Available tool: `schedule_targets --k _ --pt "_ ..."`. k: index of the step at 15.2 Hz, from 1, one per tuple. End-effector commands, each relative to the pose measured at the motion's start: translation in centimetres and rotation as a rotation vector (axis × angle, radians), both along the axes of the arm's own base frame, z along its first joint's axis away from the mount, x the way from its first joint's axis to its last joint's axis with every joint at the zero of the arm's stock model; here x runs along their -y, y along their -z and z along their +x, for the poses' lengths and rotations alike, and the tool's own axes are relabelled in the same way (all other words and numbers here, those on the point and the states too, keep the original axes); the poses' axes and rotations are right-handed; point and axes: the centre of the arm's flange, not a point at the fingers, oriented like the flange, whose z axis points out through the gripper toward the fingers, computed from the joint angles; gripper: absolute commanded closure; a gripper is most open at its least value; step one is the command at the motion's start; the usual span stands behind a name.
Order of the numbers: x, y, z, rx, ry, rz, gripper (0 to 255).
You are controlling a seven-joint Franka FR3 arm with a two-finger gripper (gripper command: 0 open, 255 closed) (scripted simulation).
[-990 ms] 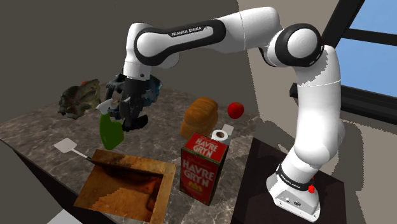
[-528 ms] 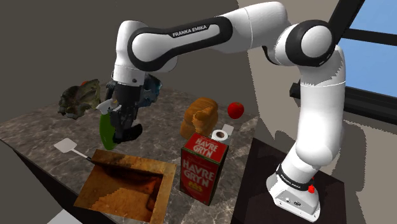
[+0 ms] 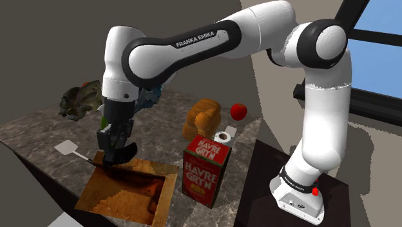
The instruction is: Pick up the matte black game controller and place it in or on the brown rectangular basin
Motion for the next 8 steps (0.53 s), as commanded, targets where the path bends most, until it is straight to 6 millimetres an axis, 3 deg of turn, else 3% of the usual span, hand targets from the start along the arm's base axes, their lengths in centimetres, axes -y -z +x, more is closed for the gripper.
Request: schedule_targets --k 1,8 --pt "-0.1 1.0 -0.2 0.0 0.001 0.0 255" --pt "-0.1 4.7 -0.2 0.0 0.001 0.0 255"
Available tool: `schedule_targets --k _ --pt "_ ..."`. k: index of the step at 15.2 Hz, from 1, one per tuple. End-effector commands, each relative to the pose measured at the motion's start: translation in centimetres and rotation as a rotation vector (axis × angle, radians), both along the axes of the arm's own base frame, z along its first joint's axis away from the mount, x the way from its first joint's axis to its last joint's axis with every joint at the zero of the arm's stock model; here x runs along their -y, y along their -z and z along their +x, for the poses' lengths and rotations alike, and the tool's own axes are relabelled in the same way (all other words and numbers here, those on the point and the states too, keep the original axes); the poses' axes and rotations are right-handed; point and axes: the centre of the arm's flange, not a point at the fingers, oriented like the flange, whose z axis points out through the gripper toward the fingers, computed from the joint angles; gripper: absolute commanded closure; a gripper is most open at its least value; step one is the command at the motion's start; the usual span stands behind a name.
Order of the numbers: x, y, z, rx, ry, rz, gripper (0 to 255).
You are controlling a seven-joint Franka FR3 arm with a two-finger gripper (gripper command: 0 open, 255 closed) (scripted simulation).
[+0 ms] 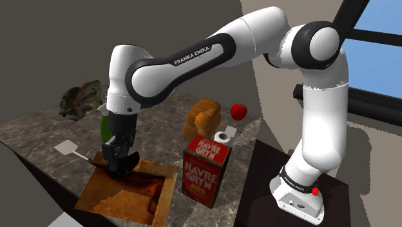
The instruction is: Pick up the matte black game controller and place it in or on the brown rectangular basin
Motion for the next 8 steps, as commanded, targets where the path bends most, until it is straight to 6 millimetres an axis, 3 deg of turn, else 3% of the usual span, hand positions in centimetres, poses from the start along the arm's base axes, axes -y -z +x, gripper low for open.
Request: schedule_targets --k 1,5,8 --pt "-0.1 1.1 0.0 0.001 0.0 0.0 255" --pt "-0.1 3.5 0.0 0.001 0.0 0.0 255" --pt "-0.1 3.5 0.0 0.001 0.0 0.0 255"
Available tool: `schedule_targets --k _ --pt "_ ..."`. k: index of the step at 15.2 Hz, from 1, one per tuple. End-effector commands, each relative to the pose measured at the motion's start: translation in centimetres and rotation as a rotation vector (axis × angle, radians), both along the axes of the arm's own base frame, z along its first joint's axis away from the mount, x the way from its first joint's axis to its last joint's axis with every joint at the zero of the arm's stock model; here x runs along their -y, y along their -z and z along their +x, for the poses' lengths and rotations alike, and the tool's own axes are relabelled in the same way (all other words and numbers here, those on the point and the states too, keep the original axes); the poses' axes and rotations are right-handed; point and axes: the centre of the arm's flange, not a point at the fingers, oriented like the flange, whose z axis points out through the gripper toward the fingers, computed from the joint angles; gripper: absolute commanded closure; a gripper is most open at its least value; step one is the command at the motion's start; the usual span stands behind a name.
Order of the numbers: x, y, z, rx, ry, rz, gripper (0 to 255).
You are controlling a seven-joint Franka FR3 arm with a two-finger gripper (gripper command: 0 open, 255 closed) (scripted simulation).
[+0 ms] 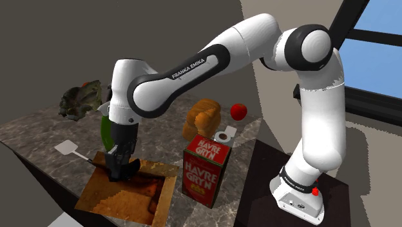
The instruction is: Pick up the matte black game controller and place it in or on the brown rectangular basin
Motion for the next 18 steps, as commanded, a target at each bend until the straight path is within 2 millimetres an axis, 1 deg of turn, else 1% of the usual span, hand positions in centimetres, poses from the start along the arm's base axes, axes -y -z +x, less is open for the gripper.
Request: schedule_targets --k 1,5,6,11,15,18 --pt "0.0 0.1 0.0 0.0 0.0 0.0 255" --pt "0.0 0.1 0.0 0.0 0.0 0.0 255" --pt "0.0 0.1 0.0 0.0 0.0 0.0 0" --pt "0.0 0.1 0.0 0.0 0.0 0.0 0" --pt "1.9 -4.5 0.7 0.0 0.0 0.0 0" --pt "1.9 -4.5 0.7 0.0 0.0 0.0 0"
